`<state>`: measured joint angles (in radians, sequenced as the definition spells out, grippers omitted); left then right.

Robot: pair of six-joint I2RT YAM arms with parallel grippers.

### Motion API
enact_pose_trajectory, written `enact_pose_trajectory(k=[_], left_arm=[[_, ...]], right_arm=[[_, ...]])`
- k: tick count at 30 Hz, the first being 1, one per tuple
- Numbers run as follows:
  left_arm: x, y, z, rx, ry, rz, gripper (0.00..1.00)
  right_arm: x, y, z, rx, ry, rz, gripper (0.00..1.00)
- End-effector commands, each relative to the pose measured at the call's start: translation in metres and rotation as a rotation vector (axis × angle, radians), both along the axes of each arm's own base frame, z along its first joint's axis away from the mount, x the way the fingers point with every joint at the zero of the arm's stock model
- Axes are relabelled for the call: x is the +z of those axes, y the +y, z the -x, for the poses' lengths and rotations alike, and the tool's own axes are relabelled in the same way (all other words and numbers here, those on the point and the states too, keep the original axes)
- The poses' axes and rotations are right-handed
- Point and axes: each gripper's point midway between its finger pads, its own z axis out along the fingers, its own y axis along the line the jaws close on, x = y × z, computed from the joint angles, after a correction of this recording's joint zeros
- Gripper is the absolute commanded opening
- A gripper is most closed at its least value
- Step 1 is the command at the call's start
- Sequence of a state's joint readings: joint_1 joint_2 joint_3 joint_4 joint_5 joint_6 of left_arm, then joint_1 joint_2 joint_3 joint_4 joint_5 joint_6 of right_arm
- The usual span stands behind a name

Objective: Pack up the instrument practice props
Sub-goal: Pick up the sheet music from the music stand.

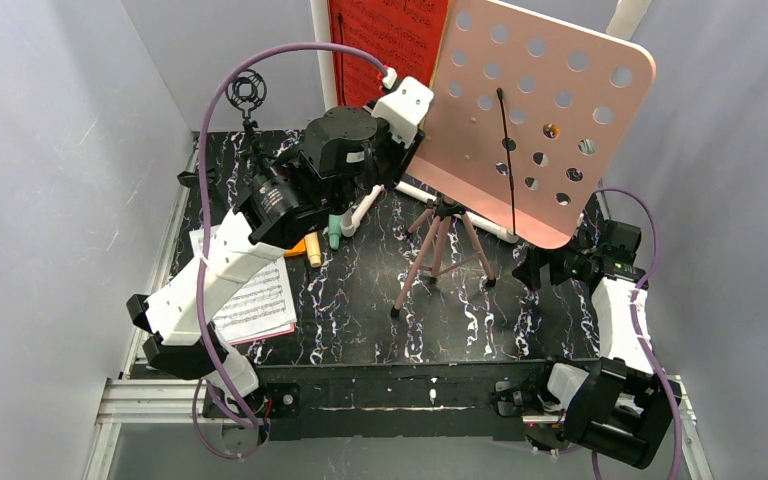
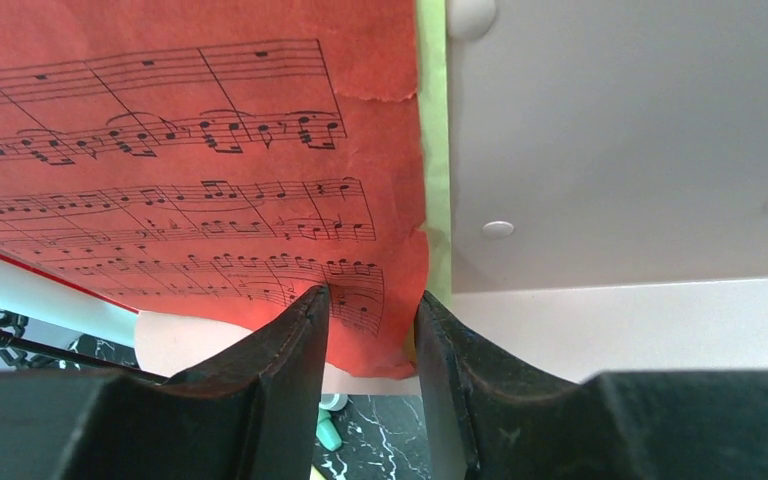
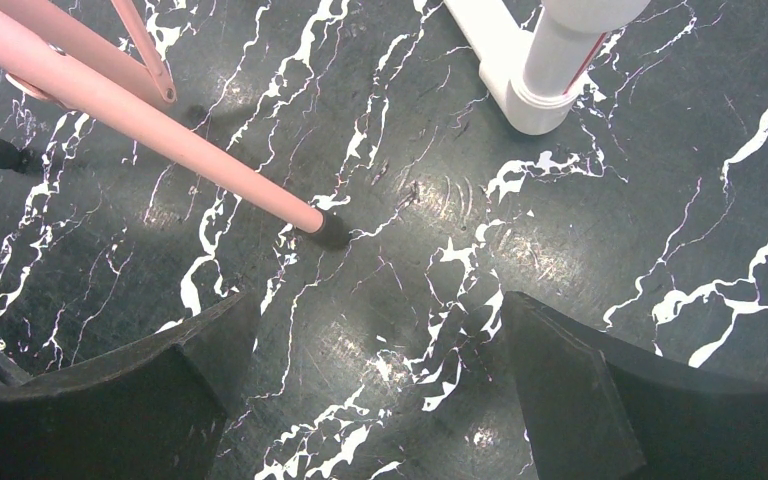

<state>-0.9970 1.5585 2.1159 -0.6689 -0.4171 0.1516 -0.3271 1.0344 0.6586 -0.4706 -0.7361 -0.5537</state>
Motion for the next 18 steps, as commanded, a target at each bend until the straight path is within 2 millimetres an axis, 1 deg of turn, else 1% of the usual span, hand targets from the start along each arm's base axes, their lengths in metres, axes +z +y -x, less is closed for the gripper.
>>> enact_pose_trajectory(k=[1, 8, 10, 13, 14, 18], left_arm=[[0.021, 0.016, 0.001, 0.038, -0.068, 0.034, 0.34], [0.022, 0.021, 0.001, 0.053, -0.087, 0.039, 0.28], [0.023, 0.022, 0.002, 0.052, -0.09, 0.043, 0.22], [0.025, 0.022, 0.006, 0.025, -0.093, 0.055, 0.04], [0.026, 0.021, 0.009, 0.008, -0.093, 0.062, 0.0], [0.029, 0.016, 0.022, -0.069, -0.087, 0.1, 0.0]], right_arm=[[0.007, -0.001, -0.005, 0.011, -0.03, 0.0, 1.0], [0.007, 0.0, -0.004, 0.012, -0.026, -0.003, 1.0], [0.006, 0.0, -0.004, 0.012, -0.026, -0.002, 1.0], [0.006, 0.0, -0.004, 0.014, -0.027, -0.002, 1.0], [0.006, 0.0, -0.004, 0.013, -0.027, -0.003, 1.0], [0.006, 0.0, -0.004, 0.015, -0.026, -0.003, 1.0]])
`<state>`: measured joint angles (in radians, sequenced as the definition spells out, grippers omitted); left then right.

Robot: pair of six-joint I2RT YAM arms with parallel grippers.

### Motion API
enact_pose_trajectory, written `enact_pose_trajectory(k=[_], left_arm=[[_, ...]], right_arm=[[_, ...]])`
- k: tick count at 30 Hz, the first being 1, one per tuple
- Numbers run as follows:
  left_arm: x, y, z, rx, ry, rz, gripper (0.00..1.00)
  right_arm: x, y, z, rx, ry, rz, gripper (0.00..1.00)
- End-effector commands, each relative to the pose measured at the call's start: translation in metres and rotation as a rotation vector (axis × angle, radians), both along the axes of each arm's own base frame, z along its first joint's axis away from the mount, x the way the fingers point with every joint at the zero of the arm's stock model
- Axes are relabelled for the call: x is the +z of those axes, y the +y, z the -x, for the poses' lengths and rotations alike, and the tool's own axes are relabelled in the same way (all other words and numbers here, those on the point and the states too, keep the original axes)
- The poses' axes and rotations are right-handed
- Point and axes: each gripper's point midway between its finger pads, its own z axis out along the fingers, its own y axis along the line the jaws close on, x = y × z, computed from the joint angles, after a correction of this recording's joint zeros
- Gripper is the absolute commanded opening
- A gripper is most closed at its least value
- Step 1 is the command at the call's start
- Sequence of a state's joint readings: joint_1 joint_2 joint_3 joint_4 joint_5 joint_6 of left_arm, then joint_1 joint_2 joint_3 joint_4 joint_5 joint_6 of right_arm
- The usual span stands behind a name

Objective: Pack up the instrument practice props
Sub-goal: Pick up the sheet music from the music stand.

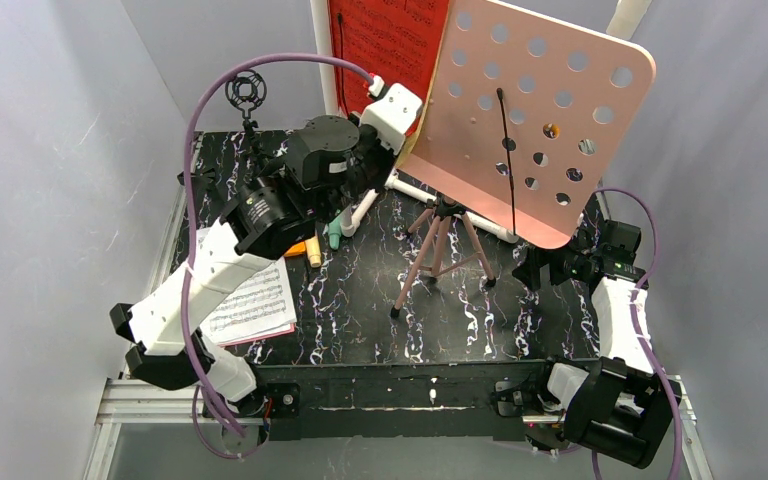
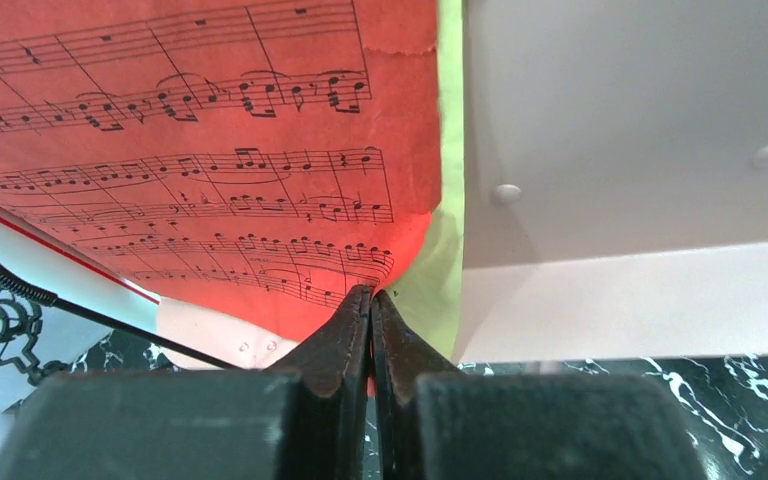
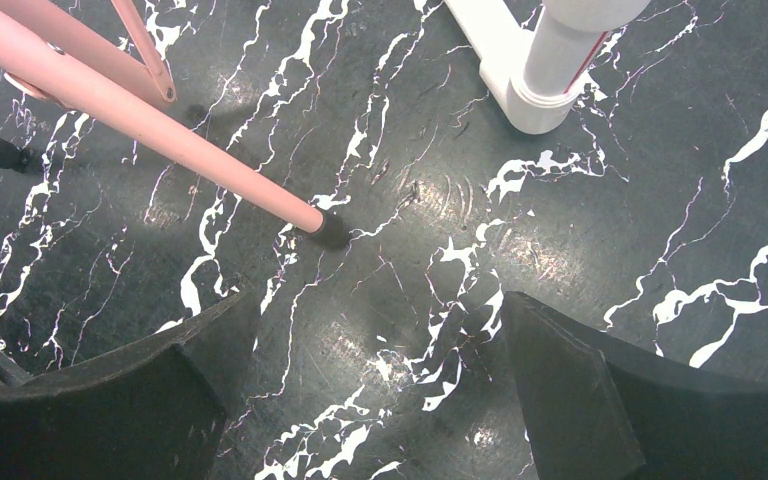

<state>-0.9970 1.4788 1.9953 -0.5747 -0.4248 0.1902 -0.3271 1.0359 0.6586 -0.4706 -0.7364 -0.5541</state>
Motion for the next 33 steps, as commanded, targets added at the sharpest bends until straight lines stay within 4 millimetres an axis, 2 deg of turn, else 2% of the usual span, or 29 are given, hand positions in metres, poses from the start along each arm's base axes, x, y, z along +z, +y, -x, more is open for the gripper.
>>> enact_pose_trajectory(k=[1, 13, 21, 33], left_arm=[[0.024, 0.004, 0.022, -0.096, -0.03, 0.091, 0.0], [0.028, -0.014, 0.074, -0.373, 0.041, 0.209, 0.0], [0.01, -0.02, 0.083, -0.417, 0.096, 0.211, 0.0], [0.01, -0.035, 0.116, -0.588, 0.173, 0.292, 0.0]], right_arm=[[0.006, 0.0, -0.004, 0.014, -0.025, -0.004, 1.0], [0.006, 0.001, -0.004, 0.017, -0.024, -0.008, 1.0], [0.006, 0.001, -0.003, 0.019, -0.023, -0.01, 1.0], [0.005, 0.002, -0.003, 0.023, -0.019, -0.011, 1.0]])
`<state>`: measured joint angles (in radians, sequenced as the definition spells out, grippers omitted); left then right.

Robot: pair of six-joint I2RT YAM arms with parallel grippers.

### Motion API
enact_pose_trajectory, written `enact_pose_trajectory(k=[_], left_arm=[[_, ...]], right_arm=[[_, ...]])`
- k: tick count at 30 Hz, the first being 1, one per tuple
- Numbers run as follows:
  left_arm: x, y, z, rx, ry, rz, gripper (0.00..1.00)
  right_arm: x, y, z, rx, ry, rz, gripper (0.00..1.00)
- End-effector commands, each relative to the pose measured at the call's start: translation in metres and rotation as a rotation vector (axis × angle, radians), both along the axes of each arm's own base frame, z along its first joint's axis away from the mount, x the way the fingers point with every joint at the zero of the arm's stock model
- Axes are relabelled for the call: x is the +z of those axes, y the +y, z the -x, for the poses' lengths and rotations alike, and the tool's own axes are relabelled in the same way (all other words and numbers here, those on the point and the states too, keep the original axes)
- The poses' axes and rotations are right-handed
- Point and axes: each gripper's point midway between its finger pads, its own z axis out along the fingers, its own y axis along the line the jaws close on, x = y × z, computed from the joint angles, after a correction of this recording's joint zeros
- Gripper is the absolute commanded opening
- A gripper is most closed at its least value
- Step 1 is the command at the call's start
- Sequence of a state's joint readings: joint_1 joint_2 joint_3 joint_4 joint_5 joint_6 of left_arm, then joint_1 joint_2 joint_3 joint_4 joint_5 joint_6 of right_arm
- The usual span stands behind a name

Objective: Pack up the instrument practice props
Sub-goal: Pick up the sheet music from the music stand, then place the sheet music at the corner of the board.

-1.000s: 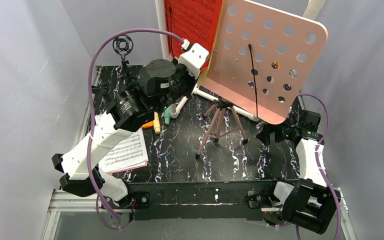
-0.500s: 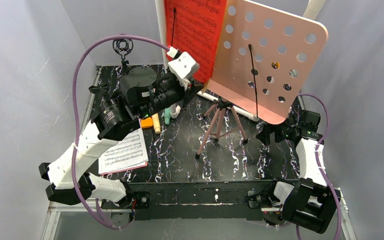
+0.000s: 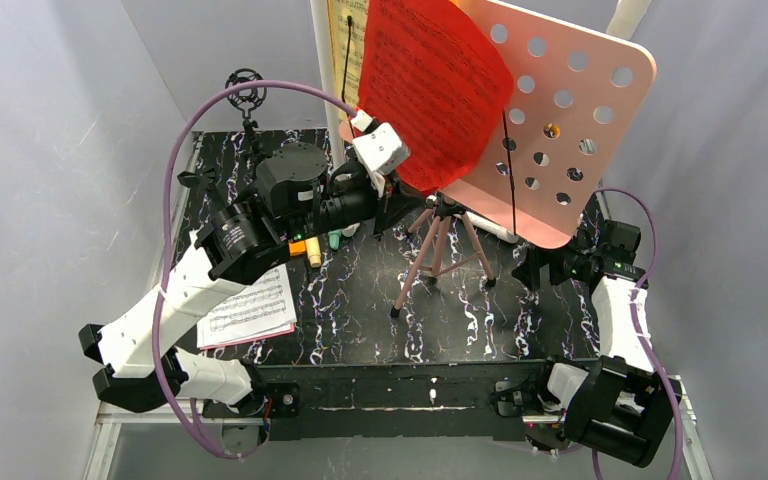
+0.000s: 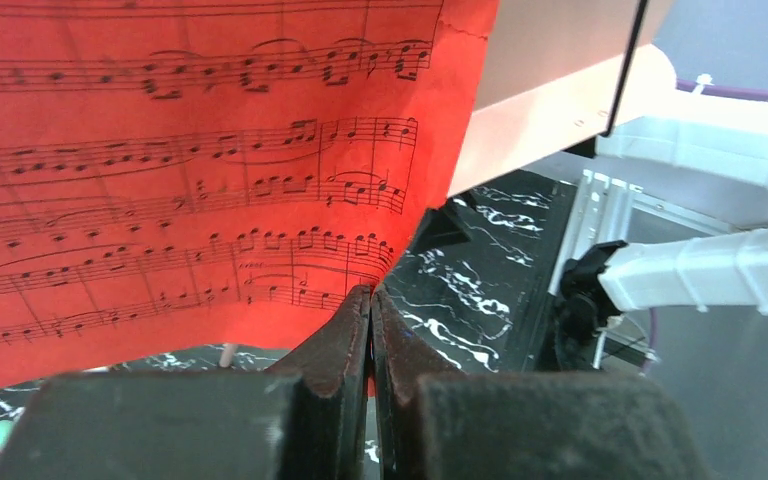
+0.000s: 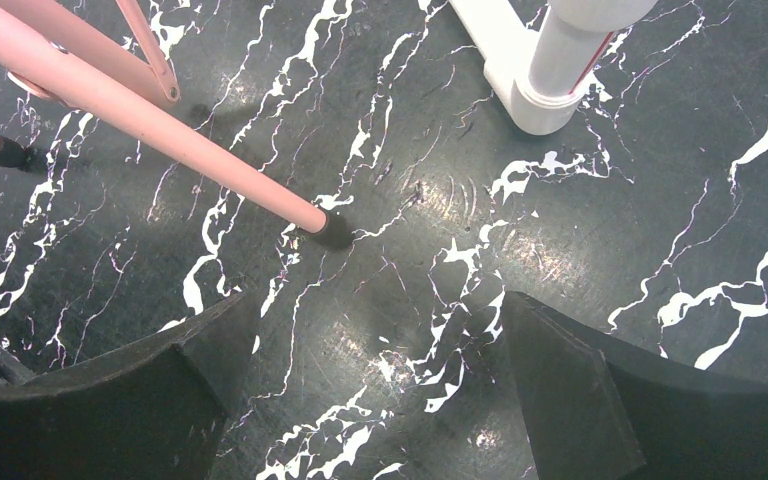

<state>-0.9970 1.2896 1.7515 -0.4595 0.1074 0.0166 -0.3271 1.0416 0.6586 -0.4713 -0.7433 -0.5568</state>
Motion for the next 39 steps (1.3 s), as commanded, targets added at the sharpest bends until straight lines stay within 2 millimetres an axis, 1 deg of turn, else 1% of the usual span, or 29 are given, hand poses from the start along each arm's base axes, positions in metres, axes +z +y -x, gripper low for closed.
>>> enact_pose_trajectory(k=[1, 5, 12, 16, 23, 29, 34, 39], left_arm=[[0.018, 0.004, 0.027, -0.098, 0.021, 0.087, 0.0], [0.017, 0.008, 0.036, -0.121, 0.037, 0.101, 0.0], [0.004, 0.019, 0.049, -0.147, 0.062, 0.099, 0.0], [-0.016, 0.032, 0.061, -0.154, 0.104, 0.075, 0.0], [-0.069, 0.06, 0.084, -0.142, 0.235, 0.006, 0.0], [-0.123, 0.08, 0.104, -0.138, 0.375, -0.094, 0.0], [-0.178, 0.089, 0.106, -0.063, 0.511, -0.166, 0.0], [-0.234, 0.084, 0.101, 0.005, 0.618, -0.208, 0.0]], right_arm=[[0.006, 0.001, -0.003, 0.018, -0.022, -0.007, 1.0], [0.004, 0.001, -0.002, 0.019, -0.016, -0.01, 1.0], [0.004, 0.002, -0.002, 0.023, -0.011, -0.013, 1.0], [0.005, 0.002, -0.002, 0.025, -0.013, -0.012, 1.0], [0.005, 0.005, 0.0, 0.04, -0.013, -0.027, 1.0], [0.008, 0.011, 0.004, 0.074, -0.022, -0.046, 1.0], [0.012, 0.015, 0.005, 0.092, -0.034, -0.066, 1.0], [0.017, 0.019, 0.005, 0.107, -0.039, -0.086, 1.0]])
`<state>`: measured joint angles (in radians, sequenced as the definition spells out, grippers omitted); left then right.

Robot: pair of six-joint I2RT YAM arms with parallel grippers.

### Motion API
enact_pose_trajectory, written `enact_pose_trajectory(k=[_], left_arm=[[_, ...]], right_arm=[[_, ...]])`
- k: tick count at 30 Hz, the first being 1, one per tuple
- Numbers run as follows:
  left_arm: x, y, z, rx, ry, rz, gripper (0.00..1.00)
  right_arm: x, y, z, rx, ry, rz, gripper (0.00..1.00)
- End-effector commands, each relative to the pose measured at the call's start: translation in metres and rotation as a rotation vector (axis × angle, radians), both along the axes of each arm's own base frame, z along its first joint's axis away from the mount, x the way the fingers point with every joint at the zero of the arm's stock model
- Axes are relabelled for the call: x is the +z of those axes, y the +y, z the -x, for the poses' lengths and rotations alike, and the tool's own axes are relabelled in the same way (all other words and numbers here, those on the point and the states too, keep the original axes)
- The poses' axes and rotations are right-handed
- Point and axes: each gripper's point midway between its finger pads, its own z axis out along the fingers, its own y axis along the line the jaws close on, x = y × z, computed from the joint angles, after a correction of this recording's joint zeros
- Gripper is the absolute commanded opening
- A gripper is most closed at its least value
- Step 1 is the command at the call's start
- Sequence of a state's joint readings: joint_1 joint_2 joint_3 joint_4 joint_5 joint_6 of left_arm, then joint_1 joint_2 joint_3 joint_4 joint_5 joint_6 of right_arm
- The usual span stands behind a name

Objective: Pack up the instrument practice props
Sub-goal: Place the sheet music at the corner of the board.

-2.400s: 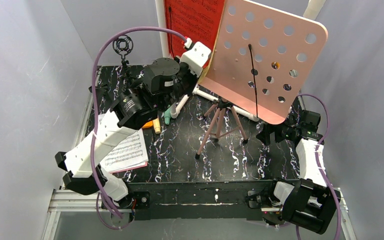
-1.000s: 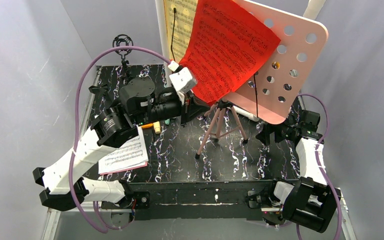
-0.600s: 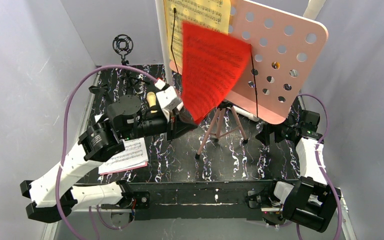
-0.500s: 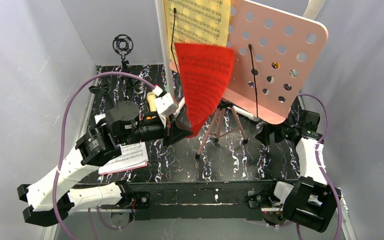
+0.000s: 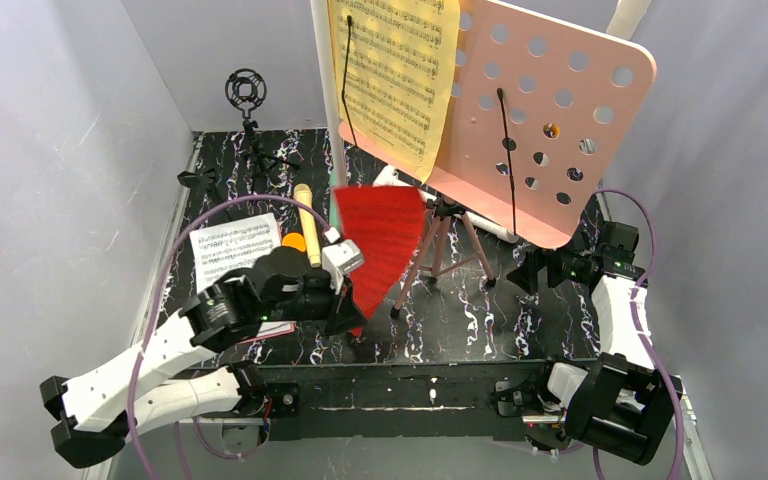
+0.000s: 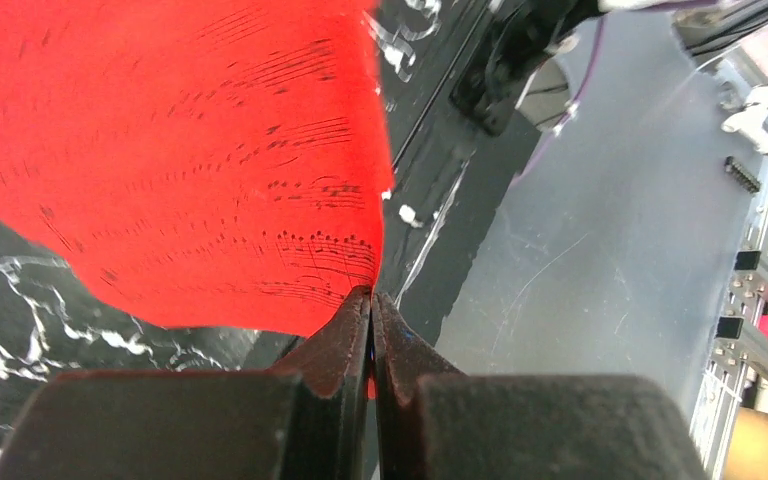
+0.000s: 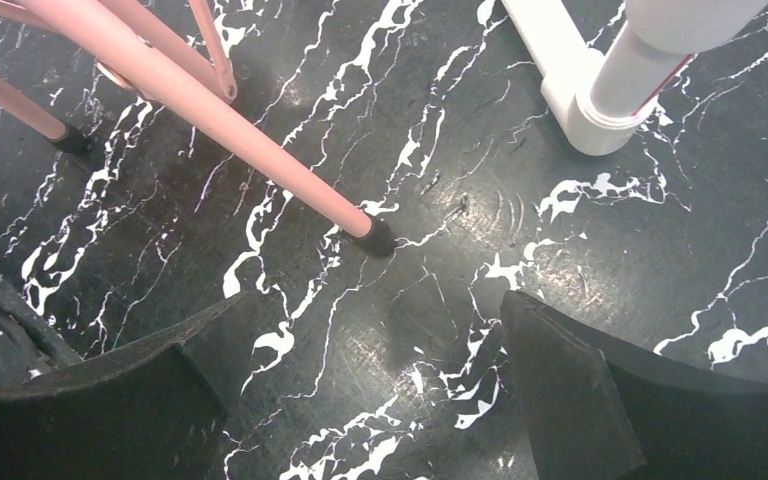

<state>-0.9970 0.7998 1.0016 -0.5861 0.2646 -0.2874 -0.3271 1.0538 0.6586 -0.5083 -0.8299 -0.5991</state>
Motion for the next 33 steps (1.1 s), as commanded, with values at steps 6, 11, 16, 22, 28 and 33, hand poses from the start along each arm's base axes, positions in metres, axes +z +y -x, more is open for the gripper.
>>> enact_pose_trajectory(k=[6, 11, 16, 22, 28, 33], left_arm=[[-0.087, -0.027, -0.012, 0.097, 0.162, -0.009, 0.0], [-0.112, -0.044, -0.019, 0.121, 0.214, 0.01, 0.0], [-0.111, -0.047, -0.035, 0.219, 0.228, 0.007, 0.0], [-0.089, -0.019, -0.07, 0.491, 0.162, -0.07, 0.0], [-0.068, 0.033, -0.094, 0.765, 0.069, -0.126, 0.0], [-0.049, 0.084, -0.106, 0.957, -0.051, -0.193, 0.0]], right_arm=[[0.03, 0.022, 0.005, 0.096, -0.052, -0.13, 1.0], [0.041, 0.035, 0.014, 0.155, -0.058, -0.214, 1.0], [0.044, 0.038, 0.018, 0.177, -0.063, -0.228, 1.0], [0.042, 0.038, 0.018, 0.18, -0.066, -0.218, 1.0], [0.04, 0.036, 0.018, 0.176, -0.066, -0.203, 1.0], [0.039, 0.035, 0.017, 0.172, -0.067, -0.192, 1.0]])
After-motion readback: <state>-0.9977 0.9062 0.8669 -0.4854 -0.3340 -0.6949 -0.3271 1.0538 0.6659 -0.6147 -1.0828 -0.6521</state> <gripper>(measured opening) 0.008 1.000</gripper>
